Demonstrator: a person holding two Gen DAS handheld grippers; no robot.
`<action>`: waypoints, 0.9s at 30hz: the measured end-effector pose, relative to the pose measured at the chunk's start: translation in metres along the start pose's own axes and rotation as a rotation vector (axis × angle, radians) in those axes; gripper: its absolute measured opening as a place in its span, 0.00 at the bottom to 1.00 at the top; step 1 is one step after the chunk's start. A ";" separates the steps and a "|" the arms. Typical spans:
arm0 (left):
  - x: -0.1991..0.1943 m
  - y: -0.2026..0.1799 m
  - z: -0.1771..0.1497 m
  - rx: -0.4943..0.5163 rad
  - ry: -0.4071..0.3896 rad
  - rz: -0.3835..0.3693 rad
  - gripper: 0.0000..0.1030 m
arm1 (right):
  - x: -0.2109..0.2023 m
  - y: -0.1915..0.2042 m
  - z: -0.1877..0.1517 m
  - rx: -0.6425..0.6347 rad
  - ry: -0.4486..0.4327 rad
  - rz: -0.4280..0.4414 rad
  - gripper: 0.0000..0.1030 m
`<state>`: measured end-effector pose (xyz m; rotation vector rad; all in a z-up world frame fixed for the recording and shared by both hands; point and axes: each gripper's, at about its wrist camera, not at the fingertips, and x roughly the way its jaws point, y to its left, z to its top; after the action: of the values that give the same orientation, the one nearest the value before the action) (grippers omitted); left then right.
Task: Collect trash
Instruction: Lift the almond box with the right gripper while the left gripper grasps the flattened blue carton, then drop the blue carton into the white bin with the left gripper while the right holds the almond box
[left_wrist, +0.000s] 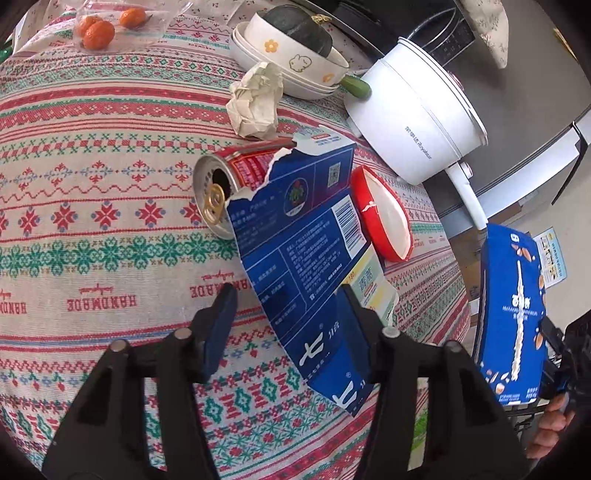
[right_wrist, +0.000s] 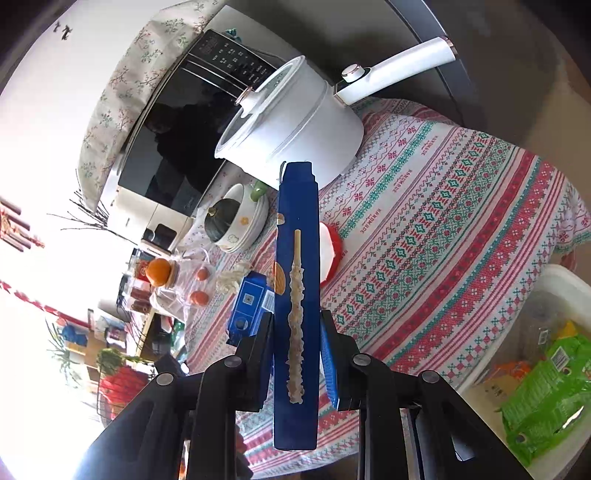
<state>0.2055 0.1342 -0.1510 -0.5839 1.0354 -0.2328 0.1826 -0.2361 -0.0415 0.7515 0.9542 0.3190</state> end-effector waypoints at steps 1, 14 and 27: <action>0.002 0.001 0.000 -0.018 0.005 -0.007 0.34 | -0.002 0.000 -0.003 -0.009 0.005 -0.012 0.24; -0.030 -0.023 -0.002 0.041 -0.028 -0.064 0.05 | -0.034 -0.011 -0.015 -0.075 -0.004 -0.084 0.24; -0.094 -0.047 -0.017 0.175 -0.097 -0.113 0.01 | -0.065 -0.002 -0.036 -0.111 -0.046 -0.054 0.24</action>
<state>0.1475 0.1319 -0.0617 -0.4904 0.8794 -0.3866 0.1163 -0.2575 -0.0153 0.6277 0.9044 0.3040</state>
